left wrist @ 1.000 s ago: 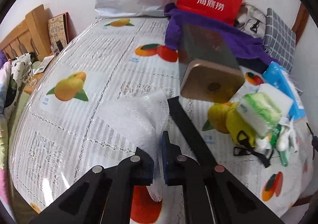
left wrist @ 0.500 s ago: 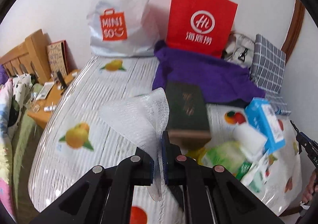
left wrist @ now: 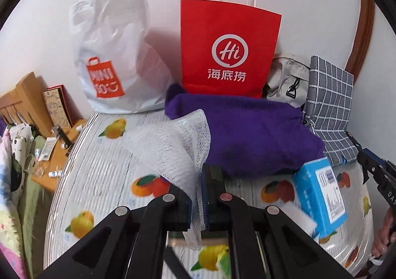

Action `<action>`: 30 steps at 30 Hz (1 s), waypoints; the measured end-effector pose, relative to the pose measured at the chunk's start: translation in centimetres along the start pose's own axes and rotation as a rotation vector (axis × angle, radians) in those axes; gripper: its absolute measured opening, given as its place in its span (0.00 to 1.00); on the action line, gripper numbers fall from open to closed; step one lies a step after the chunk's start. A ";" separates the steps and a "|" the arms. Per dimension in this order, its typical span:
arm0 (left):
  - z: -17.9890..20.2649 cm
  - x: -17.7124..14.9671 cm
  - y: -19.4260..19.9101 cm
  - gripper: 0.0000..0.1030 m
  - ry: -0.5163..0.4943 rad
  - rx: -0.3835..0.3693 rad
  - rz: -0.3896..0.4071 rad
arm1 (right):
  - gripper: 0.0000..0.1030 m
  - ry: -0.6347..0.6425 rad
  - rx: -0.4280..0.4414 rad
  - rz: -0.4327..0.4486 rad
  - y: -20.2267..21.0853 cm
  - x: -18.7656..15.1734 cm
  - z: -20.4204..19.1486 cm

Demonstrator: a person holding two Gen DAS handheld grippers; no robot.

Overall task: Organize soft objects
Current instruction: 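Carry the mesh bag and watch band onto the purple towel and open both tools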

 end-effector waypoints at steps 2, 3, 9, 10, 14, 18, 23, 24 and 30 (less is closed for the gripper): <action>0.6 0.8 -0.7 0.07 -0.010 0.003 0.002 | 0.21 0.002 0.006 0.003 -0.8 0.7 0.2; 0.7 1.1 -0.9 0.07 -0.012 0.006 0.001 | 0.21 0.003 0.007 0.001 -1.3 1.0 0.3; 1.2 3.1 -3.5 0.07 -0.027 0.026 -0.003 | 0.21 0.010 0.010 -0.008 -4.6 2.6 1.2; 1.3 3.4 -4.2 0.07 -0.029 0.029 -0.008 | 0.21 0.014 0.008 -0.013 -5.3 2.8 1.3; 1.0 4.2 -7.0 0.07 -0.010 0.038 -0.038 | 0.21 0.030 0.006 -0.022 -7.6 3.8 1.8; 1.4 4.8 -9.6 0.07 -0.015 0.041 -0.064 | 0.21 0.030 0.015 -0.036 -10.3 4.7 2.2; 1.9 6.1 -12.5 0.07 -0.011 0.043 -0.084 | 0.21 0.029 0.028 -0.053 -13.5 5.7 2.3; 2.0 6.3 -13.0 0.07 -0.009 0.042 -0.088 | 0.21 0.030 0.031 -0.058 -14.3 6.0 2.3; 1.9 7.2 -16.8 0.07 0.006 0.032 -0.121 | 0.21 0.026 0.060 -0.077 -17.6 6.5 2.5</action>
Point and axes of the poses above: each gripper's, at about its wrist camera, not at the fingertips, and y roughly against the way its jaws point, z to its right, x to its top, the point moved 6 cm from there along -y, roughly the way its jaws point, and after that the axes turned 14 degrees about y, right-handed, at the moved point
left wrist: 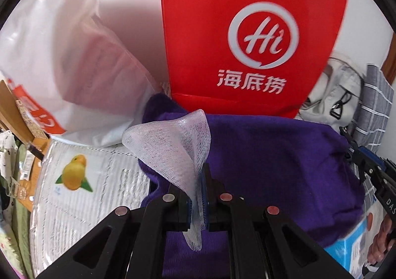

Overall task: Organize soft objects
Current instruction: 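Carry the mesh bag and watch band onto the purple towel and open both tools, then withdraw both tools from the purple towel back over the bed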

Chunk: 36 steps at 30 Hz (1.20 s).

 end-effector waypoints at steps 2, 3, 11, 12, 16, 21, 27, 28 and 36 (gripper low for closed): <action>-0.1 0.3 -1.4 0.07 0.003 -0.004 -0.032 | 0.21 -0.001 0.012 -0.030 -1.2 -0.4 0.1; 0.0 0.4 -1.9 0.07 0.003 -0.017 -0.054 | 0.20 0.006 0.020 -0.047 -1.8 -0.6 0.1; 0.8 -0.7 -4.3 0.07 -0.020 -0.051 -0.128 | 0.21 -0.015 0.048 -0.127 -4.5 -2.1 0.9; 0.8 -0.8 -4.6 0.07 -0.021 -0.054 -0.136 | 0.21 -0.023 0.058 -0.131 -4.6 -2.3 0.9; 0.9 -0.9 -5.0 0.07 -0.012 -0.060 -0.136 | 0.21 -0.041 0.058 -0.142 -4.8 -2.6 1.3; 1.1 -1.0 -5.7 0.07 -0.005 -0.080 -0.149 | 0.21 -0.065 0.071 -0.170 -5.6 -3.2 1.6; 1.8 -0.9 -6.0 0.29 -0.028 -0.105 -0.156 | 0.37 -0.055 0.093 -0.160 -5.7 -3.0 1.2; 2.0 -0.9 -5.9 0.38 -0.030 -0.100 -0.147 | 0.42 -0.054 0.092 -0.153 -5.6 -3.0 1.1; 2.4 -0.7 -5.2 0.52 -0.066 -0.041 -0.115 | 0.63 -0.033 0.051 -0.086 -3.7 -2.3 1.0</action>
Point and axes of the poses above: each gripper's, at about its wrist camera, not at the fingertips, and y roughly against the way its jaws point, z to its right, x to its top, the point moved 6 cm from there along -y, roughly the way its jaws point, and after that the axes turned 14 degrees about y, right-handed, at the moved point
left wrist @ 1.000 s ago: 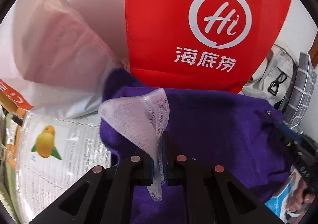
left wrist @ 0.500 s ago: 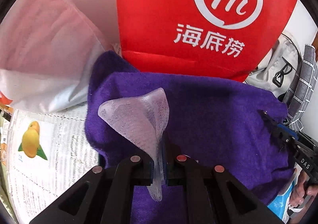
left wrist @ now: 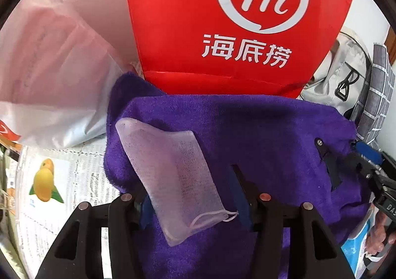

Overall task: Organize soft objects
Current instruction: 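Withdraw both tools from the purple towel back over the bed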

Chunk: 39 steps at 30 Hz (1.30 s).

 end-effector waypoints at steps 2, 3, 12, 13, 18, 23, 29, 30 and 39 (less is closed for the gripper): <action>0.1 -0.1 0.4 0.55 -0.001 0.008 0.004 | 0.64 0.009 -0.022 0.017 0.6 0.3 -0.3; 0.0 0.0 0.7 0.56 -0.001 0.011 0.009 | 0.64 0.012 -0.029 0.026 1.0 0.5 -0.4; -0.1 0.0 4.7 0.67 0.025 -0.027 0.046 | 0.67 0.023 -0.057 0.079 5.5 0.4 -1.9; 0.0 -0.1 5.3 0.67 0.025 -0.035 0.048 | 0.68 0.012 -0.039 0.073 5.9 0.1 -2.0; -0.5 -2.0 7.9 0.68 0.043 -0.070 0.030 | 0.69 -0.021 0.001 0.028 8.1 -1.7 -2.8; -1.7 -4.2 10.9 0.68 0.002 -0.066 0.045 | 0.69 -0.042 0.013 0.011 10.1 -3.6 -4.2; -2.8 -8.2 14.6 0.68 -0.007 -0.078 0.053 | 0.69 -0.046 -0.003 -0.017 12.3 -6.8 -6.4; -3.0 -9.1 15.1 0.68 -0.005 -0.080 0.050 | 0.69 -0.045 0.000 -0.018 12.6 -7.3 -6.9; -5.6 -14.8 17.6 0.68 0.035 -0.051 0.075 | 0.69 -0.041 0.006 -0.013 16.3 -13.2 -10.0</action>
Point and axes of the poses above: each gripper's, at about its wrist camera, not at the fingertips, and y roughly against the way its jaws point, z to its right, x to its top, the point moved 6 cm from there along -y, roughly the way its jaws point, and after that the axes turned 14 degrees about y, right-handed, at the moved point
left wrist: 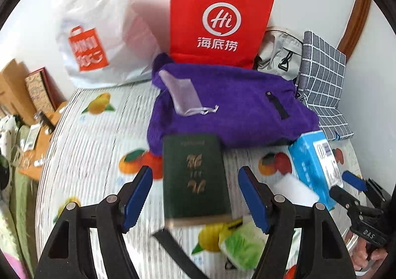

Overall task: Organize soft objects
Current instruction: 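Withdraw both tools from the purple towel back over the bed, then grasp the long black watch strap with the left tool while the right tool grasps the snack packet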

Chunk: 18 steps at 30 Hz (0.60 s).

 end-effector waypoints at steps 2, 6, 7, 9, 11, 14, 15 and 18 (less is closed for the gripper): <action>-0.5 -1.0 0.5 0.68 0.015 0.000 0.000 | 0.69 0.002 0.015 -0.005 0.7 -1.5 -0.5; -1.1 -3.3 1.3 0.68 0.029 0.007 -0.005 | 0.69 0.033 0.029 -0.025 1.3 -4.2 -1.6; -1.3 -3.9 1.5 0.68 0.037 0.007 -0.002 | 0.69 0.041 0.037 -0.029 1.5 -5.0 -2.0; -1.6 -5.0 2.0 0.68 0.039 0.008 -0.005 | 0.69 0.043 0.051 -0.031 1.6 -6.1 -2.3; -2.0 -5.7 2.2 0.68 0.049 0.018 -0.007 | 0.69 0.033 0.071 -0.040 1.4 -7.1 -2.4; -2.5 -6.8 2.4 0.68 0.062 0.038 -0.015 | 0.69 0.030 0.081 -0.055 0.6 -8.2 -2.4; -2.6 -7.1 2.5 0.68 0.061 0.040 -0.015 | 0.69 0.026 0.086 -0.061 0.3 -8.4 -2.4; -2.7 -7.8 2.9 0.68 0.043 0.055 -0.014 | 0.69 0.024 0.104 -0.071 -0.6 -8.8 -2.5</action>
Point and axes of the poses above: each gripper's, at about its wrist camera, not at the fingertips, and y roughly against the way its jaws point, z to its right, x to its top, the point moved 6 cm from there along -y, roughly the way its jaws point, and after that the axes turned 14 degrees about y, right-handed, at the moved point
